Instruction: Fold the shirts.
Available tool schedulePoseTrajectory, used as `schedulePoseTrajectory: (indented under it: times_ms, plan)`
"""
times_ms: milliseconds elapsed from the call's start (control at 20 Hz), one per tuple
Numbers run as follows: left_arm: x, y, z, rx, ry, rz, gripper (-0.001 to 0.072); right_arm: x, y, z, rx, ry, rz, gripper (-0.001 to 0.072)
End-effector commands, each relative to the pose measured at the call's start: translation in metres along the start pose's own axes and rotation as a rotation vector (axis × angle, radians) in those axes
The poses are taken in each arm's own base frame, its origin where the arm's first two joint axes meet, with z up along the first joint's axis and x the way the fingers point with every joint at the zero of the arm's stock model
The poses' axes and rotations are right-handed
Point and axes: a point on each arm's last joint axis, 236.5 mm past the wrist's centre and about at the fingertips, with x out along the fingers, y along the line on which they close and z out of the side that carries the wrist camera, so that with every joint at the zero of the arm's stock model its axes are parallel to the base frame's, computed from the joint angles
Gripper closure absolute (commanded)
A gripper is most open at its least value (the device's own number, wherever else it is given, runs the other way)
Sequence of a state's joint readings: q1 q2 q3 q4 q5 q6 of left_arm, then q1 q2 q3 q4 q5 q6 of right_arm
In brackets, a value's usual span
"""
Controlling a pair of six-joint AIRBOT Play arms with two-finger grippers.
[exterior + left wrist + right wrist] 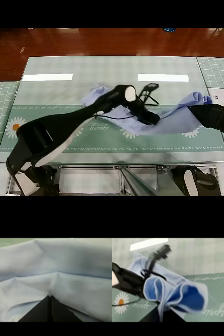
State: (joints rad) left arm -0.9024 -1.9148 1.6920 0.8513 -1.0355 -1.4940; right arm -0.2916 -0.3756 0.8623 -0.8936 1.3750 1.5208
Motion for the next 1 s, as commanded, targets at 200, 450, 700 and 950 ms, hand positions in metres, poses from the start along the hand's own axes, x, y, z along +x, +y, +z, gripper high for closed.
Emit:
schedulePoseTrajectory:
  times_ms: [200,450,700,950]
  plan:
    - [-0.07,0.047,0.018,-0.074,-0.005,0.032,0.0687,0.001,0.002,0.002,0.04,-0.005,0.013,0.0689]
    - [-0.29,0.137,0.034,-0.197,-0.336,0.271,0.0687,0.034,0.009,0.029,0.097,0.019,0.144,0.0689]
    - [-0.47,0.183,-0.072,-0.37,-0.67,0.534,0.0687,0.105,0.041,0.052,0.129,0.068,0.337,0.0689]
    - [-0.503,0.185,-0.179,-0.558,-0.848,0.665,0.0687,0.217,0.106,0.029,0.053,0.25,0.406,0.0689]
